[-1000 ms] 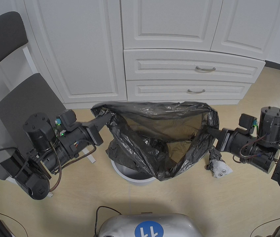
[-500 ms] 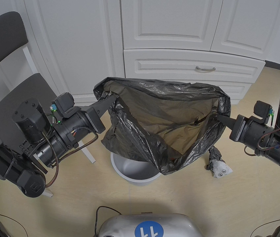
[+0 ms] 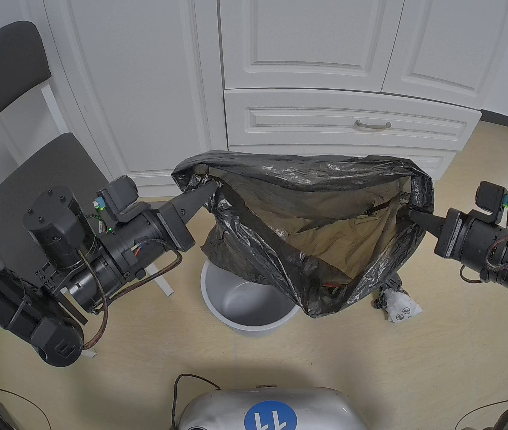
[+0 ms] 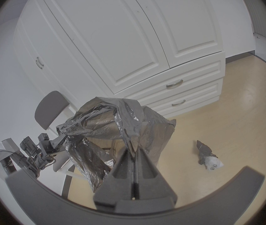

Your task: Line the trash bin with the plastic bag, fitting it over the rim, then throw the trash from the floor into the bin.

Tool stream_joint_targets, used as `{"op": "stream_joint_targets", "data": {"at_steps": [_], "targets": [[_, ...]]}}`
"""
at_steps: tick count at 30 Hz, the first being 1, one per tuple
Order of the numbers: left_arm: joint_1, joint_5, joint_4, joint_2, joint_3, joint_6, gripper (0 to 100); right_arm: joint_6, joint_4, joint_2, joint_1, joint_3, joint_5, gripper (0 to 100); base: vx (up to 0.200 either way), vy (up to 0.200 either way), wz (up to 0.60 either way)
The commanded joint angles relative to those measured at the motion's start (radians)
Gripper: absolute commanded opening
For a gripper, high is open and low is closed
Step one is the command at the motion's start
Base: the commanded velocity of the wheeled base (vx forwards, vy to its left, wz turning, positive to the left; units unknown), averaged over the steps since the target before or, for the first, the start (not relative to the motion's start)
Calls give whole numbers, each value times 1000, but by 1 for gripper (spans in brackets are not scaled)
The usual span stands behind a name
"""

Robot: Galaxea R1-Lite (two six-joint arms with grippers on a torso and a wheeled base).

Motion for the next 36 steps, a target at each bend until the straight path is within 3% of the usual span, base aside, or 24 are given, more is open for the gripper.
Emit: {"op": "stream_joint_targets", "data": {"at_steps": [1, 11, 24, 27, 36], "targets": [[-5, 1, -5, 0, 42, -52, 0, -1, 73, -36, -2, -37, 5, 0, 0, 0, 0], [-51, 2, -20, 27, 103, -70, 0, -29, 307, -98, -12, -84, 19, 0, 0, 0, 0], [-108, 54, -70, 75, 177, -67, 0, -118, 409, -107, -46, -79, 28, 0, 0, 0, 0], [-88, 62, -69, 89, 192, -67, 0, -168, 447, -98, -78, -76, 28, 0, 0, 0, 0], [0, 59, -70, 133, 220, -57, 0, -176, 441, -55, -118, -83, 10, 0, 0, 0, 0]]}}
